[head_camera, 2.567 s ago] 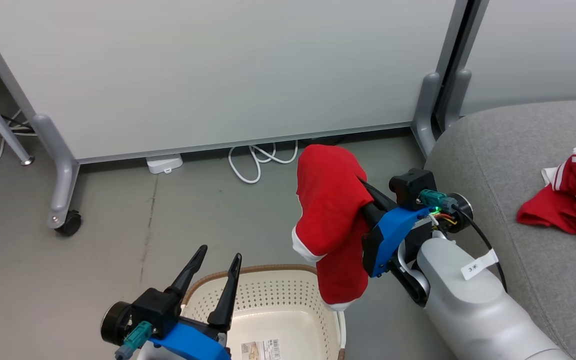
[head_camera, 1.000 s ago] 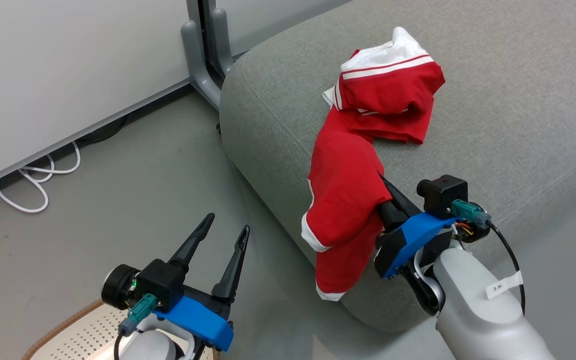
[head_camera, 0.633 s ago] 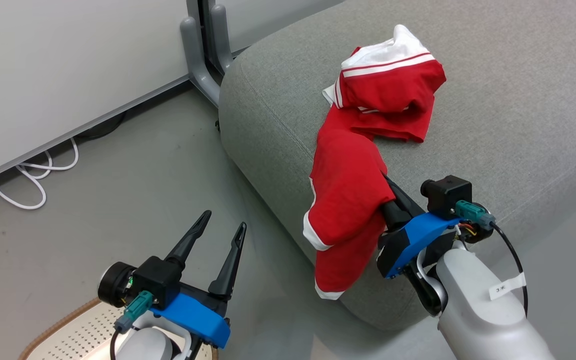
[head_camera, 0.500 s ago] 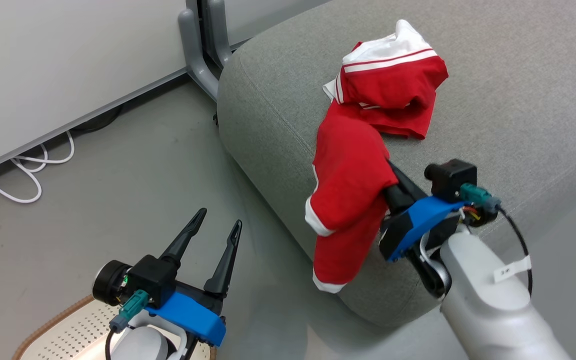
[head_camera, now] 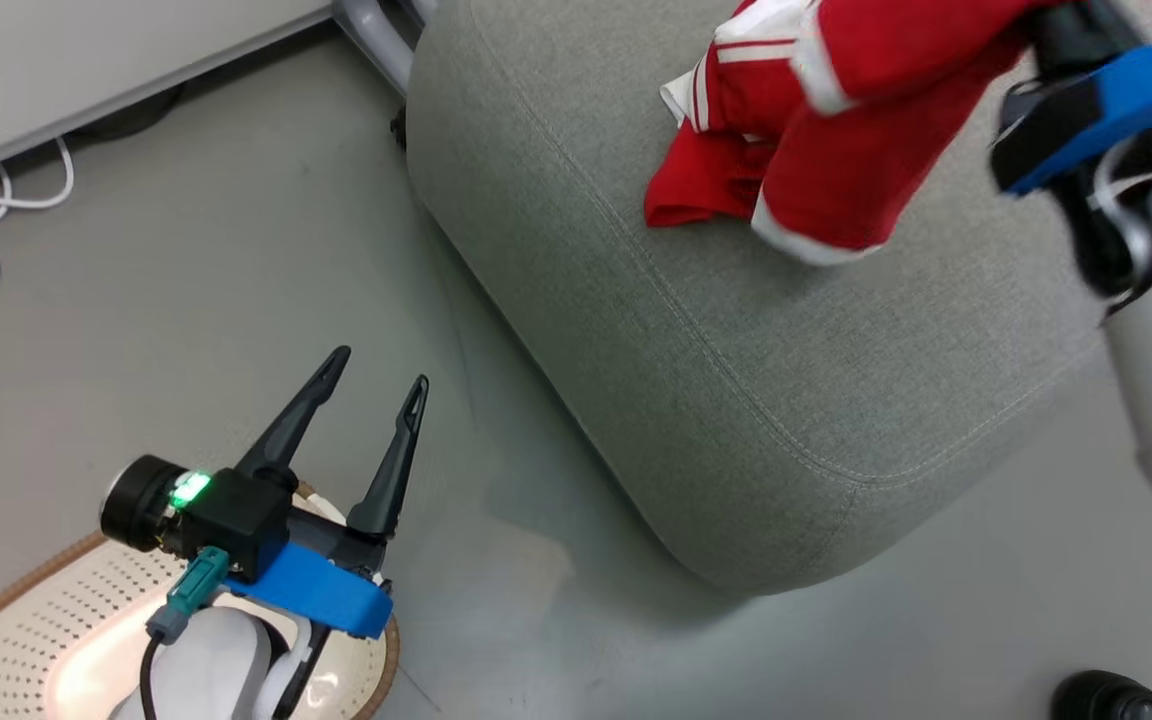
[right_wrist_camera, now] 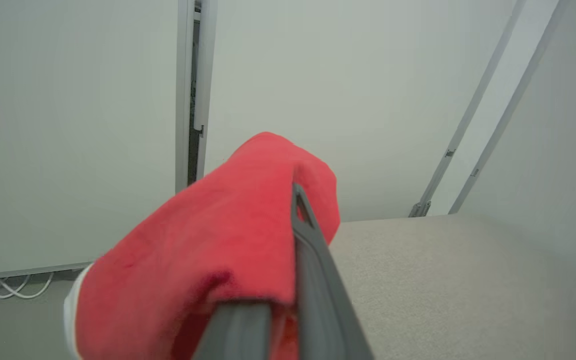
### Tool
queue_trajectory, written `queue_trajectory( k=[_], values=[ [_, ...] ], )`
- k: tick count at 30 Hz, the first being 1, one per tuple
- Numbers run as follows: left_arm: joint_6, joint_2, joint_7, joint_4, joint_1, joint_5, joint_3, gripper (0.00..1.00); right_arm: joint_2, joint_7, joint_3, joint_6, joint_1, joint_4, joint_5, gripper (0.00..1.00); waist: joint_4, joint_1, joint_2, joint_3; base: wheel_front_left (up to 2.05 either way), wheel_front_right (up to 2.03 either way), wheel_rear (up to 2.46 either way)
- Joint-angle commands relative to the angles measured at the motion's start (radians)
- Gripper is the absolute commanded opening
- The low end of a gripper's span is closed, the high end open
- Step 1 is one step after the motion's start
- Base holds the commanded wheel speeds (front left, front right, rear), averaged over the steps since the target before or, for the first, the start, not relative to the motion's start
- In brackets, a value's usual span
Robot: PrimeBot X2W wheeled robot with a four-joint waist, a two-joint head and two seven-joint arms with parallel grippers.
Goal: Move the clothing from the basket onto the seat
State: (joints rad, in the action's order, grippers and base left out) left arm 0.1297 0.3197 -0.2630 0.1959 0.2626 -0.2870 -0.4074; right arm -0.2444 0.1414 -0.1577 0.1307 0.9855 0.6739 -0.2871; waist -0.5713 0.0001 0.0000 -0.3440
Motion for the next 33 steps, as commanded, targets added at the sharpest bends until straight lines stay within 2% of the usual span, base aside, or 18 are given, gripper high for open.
queue_trajectory(
  k=[1, 8, 9, 10, 14, 26, 33],
  values=[
    [0.002, 0.015, -0.003, -0.012, 0.033, 0.009, -0.006, 1.00, -0.033, 0.011, 0.048, 0.000, 0.039, 0.003, 0.014, 0.00, 0.019, -0.0001, 0.0000, -0.062, 0.00, 0.00, 0.00],
    [0.002, 0.071, -0.003, -0.048, 0.128, 0.021, -0.053, 1.00, -0.108, 0.063, 0.269, 0.000, 0.118, 0.050, 0.089, 0.00, 0.087, -0.0001, 0.0000, -0.202, 0.00, 0.00, 0.00],
    [0.002, 0.071, -0.003, -0.048, 0.128, 0.021, -0.053, 1.00, -0.108, 0.063, 0.269, 0.000, 0.118, 0.050, 0.089, 0.00, 0.087, -0.0001, 0.0000, -0.202, 0.00, 0.00, 0.00],
    [0.002, 0.086, -0.003, -0.058, 0.157, 0.025, -0.066, 1.00, -0.109, 0.079, 0.318, 0.000, 0.117, 0.071, 0.104, 0.00, 0.102, -0.0001, 0.0000, -0.241, 0.00, 0.00, 0.00],
    [0.002, 0.111, 0.003, -0.075, 0.211, 0.033, -0.095, 1.00, -0.087, 0.104, 0.405, 0.000, 0.093, 0.136, 0.125, 0.00, 0.128, -0.0001, 0.0000, -0.303, 0.00, 0.00, 0.00],
    [-0.007, 0.141, 0.007, -0.102, 0.255, 0.030, -0.104, 1.00, -0.023, 0.123, 0.539, 0.000, 0.074, 0.313, 0.195, 0.00, 0.167, -0.0001, 0.0000, -0.379, 0.00, 0.00, 0.00],
    [-0.014, 0.136, 0.004, -0.092, 0.259, 0.027, -0.107, 1.00, -0.004, 0.124, 0.566, 0.000, 0.086, 0.308, 0.228, 0.00, 0.174, -0.0001, 0.0000, -0.377, 0.00, 0.00, 0.00]
  ],
)
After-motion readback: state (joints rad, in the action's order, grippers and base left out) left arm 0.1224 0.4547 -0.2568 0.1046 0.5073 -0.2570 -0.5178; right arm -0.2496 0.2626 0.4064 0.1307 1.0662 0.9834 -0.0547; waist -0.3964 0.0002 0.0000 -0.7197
